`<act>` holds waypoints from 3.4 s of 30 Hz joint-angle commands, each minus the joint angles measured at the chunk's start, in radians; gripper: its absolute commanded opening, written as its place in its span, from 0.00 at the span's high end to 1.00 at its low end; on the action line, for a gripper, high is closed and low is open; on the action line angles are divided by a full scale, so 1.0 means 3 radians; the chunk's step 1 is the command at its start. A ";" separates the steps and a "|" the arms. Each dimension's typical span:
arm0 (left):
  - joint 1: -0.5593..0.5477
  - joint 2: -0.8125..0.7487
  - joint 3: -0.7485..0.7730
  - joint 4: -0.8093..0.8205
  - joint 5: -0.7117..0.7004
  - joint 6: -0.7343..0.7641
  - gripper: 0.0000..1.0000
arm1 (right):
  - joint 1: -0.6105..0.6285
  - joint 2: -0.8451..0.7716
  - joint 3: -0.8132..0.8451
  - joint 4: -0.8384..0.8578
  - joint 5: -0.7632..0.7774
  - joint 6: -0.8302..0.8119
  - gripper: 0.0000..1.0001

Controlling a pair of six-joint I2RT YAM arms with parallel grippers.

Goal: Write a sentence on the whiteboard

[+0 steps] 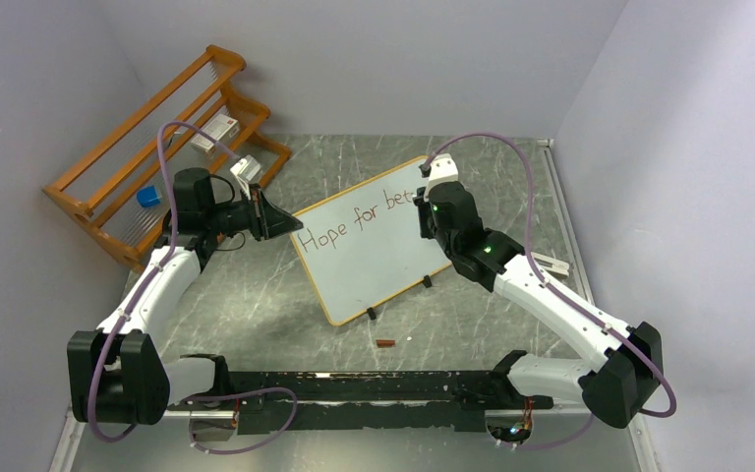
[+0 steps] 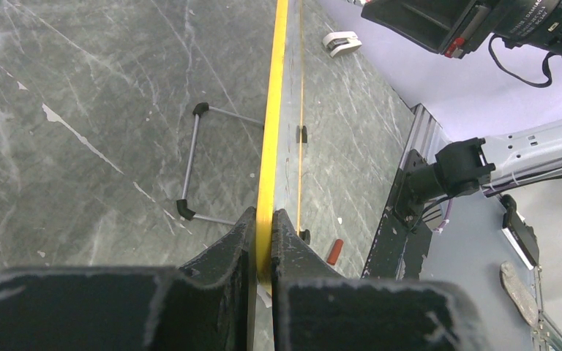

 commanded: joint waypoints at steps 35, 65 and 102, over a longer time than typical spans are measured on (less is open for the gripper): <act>-0.0054 0.0115 -0.0055 -0.0352 -0.0261 0.0268 0.95 | -0.0081 -0.0089 0.0151 0.0081 -0.0033 -0.0036 1.00; -0.0054 0.0122 -0.0055 -0.0343 -0.0246 0.0265 0.95 | -0.0083 0.0017 0.0093 -0.0080 -0.0094 0.0011 1.00; -0.0054 0.0133 -0.0053 -0.0340 -0.0243 0.0261 0.95 | -0.0081 -0.0050 -0.0047 -0.0166 0.0031 0.0051 1.00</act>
